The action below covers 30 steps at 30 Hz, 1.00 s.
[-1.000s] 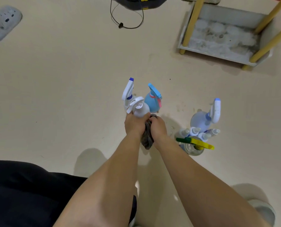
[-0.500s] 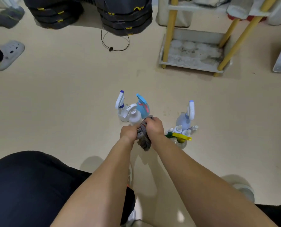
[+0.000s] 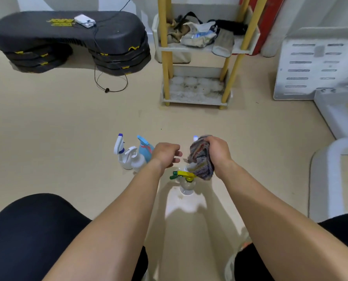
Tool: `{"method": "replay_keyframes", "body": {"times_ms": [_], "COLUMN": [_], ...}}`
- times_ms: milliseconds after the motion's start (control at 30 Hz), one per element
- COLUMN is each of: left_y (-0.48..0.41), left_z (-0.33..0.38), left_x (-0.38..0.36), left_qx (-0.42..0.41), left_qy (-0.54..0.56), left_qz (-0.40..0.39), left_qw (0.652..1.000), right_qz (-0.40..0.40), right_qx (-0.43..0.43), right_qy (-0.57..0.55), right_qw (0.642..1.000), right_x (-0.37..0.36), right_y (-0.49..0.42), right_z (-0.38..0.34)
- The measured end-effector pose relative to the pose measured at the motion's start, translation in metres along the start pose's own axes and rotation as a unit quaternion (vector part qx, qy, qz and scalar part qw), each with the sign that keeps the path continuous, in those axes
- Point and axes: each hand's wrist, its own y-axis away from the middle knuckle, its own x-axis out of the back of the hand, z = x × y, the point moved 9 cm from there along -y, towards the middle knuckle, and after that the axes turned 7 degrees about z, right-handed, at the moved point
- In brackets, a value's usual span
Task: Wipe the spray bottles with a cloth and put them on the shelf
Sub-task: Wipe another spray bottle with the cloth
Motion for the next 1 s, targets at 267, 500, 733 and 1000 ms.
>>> {"method": "replay_keyframes", "body": {"times_ms": [267, 500, 733, 1000], "left_y": [-0.065, -0.13, -0.163, -0.167], "left_z": [-0.004, -0.027, -0.043, -0.043], "left_x": [-0.026, -0.065, -0.105, -0.112], "left_qx": [-0.055, -0.077, -0.126, -0.158], "left_qy": [-0.167, -0.296, -0.292, -0.224], "left_qz": [0.012, -0.059, -0.147, -0.086], "left_qw": [0.984, 0.95, 0.937, 0.958], "right_qz": [0.029, 0.02, -0.02, -0.034], "right_qx": [-0.009, -0.02, -0.024, -0.065], "right_qy": [0.172, 0.159, 0.135, 0.082], "right_qw": [0.985, 0.987, 0.99, 0.994], "right_x": [0.058, 0.045, 0.031, 0.028], "right_y": [-0.058, -0.114, -0.151, -0.145], "right_z": [0.046, 0.075, 0.089, 0.094]}}
